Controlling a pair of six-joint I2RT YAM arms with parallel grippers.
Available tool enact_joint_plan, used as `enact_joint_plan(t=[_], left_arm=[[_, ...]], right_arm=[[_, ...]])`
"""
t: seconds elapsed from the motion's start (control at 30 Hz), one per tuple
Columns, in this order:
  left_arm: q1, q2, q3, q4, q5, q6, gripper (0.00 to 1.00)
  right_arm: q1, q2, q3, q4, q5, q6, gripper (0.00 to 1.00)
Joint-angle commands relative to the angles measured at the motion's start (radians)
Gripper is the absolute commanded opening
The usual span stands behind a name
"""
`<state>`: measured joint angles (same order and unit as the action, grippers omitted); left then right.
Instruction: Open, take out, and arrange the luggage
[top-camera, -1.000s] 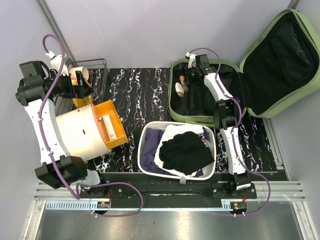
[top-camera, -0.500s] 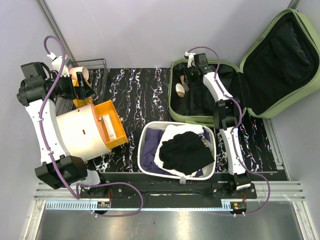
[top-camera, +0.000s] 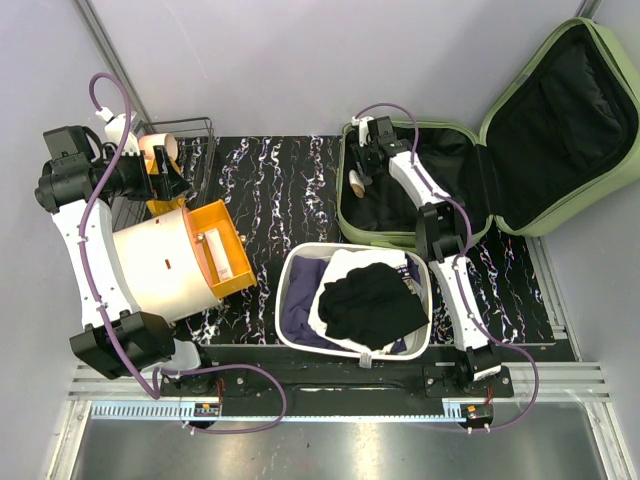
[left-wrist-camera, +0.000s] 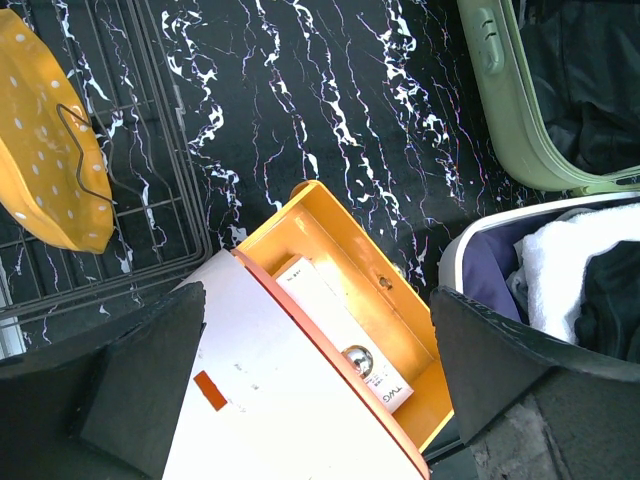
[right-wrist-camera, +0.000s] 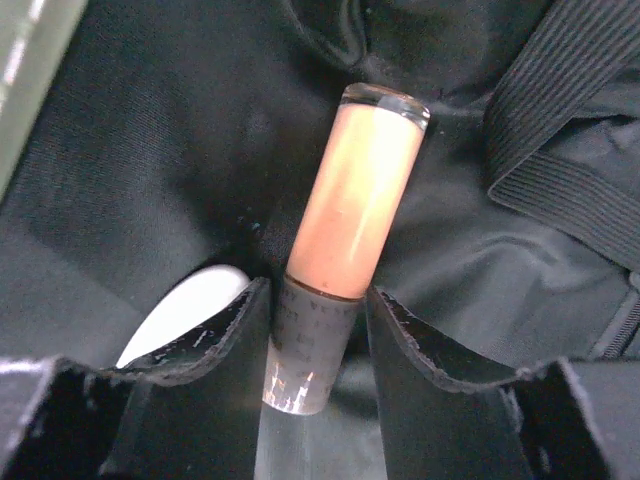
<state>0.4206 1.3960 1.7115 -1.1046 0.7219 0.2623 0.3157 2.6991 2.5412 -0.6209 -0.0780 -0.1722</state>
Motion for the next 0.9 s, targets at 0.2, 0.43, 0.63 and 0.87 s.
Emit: enact_joint_plan(t=[0.2, 0.43, 0.63, 0.87], left_arm=[[0.0, -0.025, 0.036, 0.029, -0.004, 0.018, 0.99], [0.0, -0.019, 0.06, 0.029, 0.002, 0.009, 0.99], [0.0, 0.017, 0.132, 0.017, 0.02, -0.049, 0.99], [0.003, 0.02, 0.149, 0.049, 0.034, -0.147, 0.99]], right_arm=[[0.023, 0.094, 0.093, -0.057, 0.147, -0.016, 0.47], [0.02, -0.043, 0.042, -0.016, 0.017, -0.033, 0.07], [0.016, -0.27, -0.059, 0.062, -0.161, -0.004, 0.0], [0.037, -0.426, -0.104, 0.089, -0.416, 0.163, 0.0]])
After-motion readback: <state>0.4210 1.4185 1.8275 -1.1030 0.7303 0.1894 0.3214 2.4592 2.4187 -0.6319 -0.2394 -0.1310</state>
